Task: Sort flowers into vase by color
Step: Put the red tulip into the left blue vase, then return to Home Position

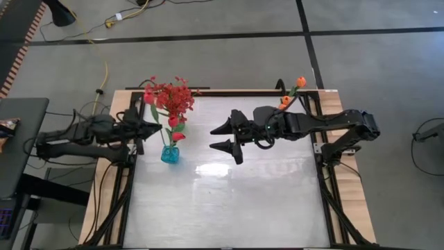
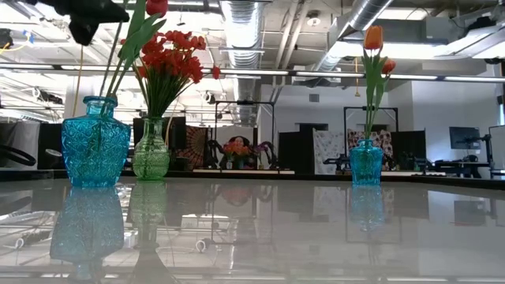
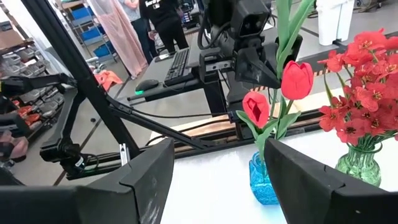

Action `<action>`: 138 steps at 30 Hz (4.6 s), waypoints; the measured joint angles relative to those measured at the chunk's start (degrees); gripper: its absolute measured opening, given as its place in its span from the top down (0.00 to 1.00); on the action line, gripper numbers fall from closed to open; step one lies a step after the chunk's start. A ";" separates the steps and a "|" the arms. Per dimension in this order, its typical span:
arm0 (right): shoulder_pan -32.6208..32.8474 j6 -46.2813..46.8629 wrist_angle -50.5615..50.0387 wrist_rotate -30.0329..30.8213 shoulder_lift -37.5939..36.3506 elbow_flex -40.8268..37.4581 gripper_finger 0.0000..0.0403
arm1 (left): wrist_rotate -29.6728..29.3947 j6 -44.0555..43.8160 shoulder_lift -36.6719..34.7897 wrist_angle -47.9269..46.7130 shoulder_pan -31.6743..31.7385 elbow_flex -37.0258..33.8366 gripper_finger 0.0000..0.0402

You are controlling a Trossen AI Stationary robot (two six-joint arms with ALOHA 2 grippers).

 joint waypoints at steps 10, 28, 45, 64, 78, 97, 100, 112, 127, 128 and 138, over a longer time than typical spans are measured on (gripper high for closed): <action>0.00 -0.04 -0.76 0.00 0.00 0.00 0.31 | 0.46 -0.45 -5.89 4.18 0.00 -8.37 1.00; -0.22 -0.02 -0.68 0.00 0.00 0.00 0.31 | 2.24 -4.82 -7.01 1.54 -0.02 -12.63 1.00; -0.22 -0.02 -2.31 0.00 -0.21 0.00 0.31 | 7.17 -6.62 -6.98 -4.16 -0.02 -11.38 0.72; -1.46 -0.17 -2.89 -0.02 -0.92 0.00 0.31 | 21.43 -29.39 -6.28 -21.64 0.00 -6.40 0.66; -1.85 -0.61 -7.60 -0.02 -2.40 -0.02 0.31 | 37.86 -30.82 -2.98 -16.80 -0.33 -6.40 0.66; -5.17 -1.99 -16.62 0.08 -9.11 -0.02 0.31 | 46.17 -36.90 -1.66 -3.09 -3.82 -6.44 0.66; -5.18 -3.48 -19.42 0.12 -10.48 -0.02 0.31 | 42.79 -33.22 -1.55 3.71 -3.82 -6.44 0.66; -5.53 -5.25 -24.98 2.20 -17.52 -0.74 0.31 | 33.86 -19.60 -1.63 19.89 -3.82 -6.44 0.66; -2.52 2.04 -9.19 8.08 -35.54 -24.12 0.31 | 27.29 -12.88 -1.65 26.16 -3.82 -6.44 0.66; -2.16 2.26 -8.63 8.58 -36.12 -25.42 0.31 | 27.05 -12.34 -1.65 26.81 -3.82 -6.44 0.66; -1.86 3.61 -3.75 10.84 -40.68 -35.55 0.31 | 22.23 -7.04 -1.74 31.12 -3.82 -6.44 0.66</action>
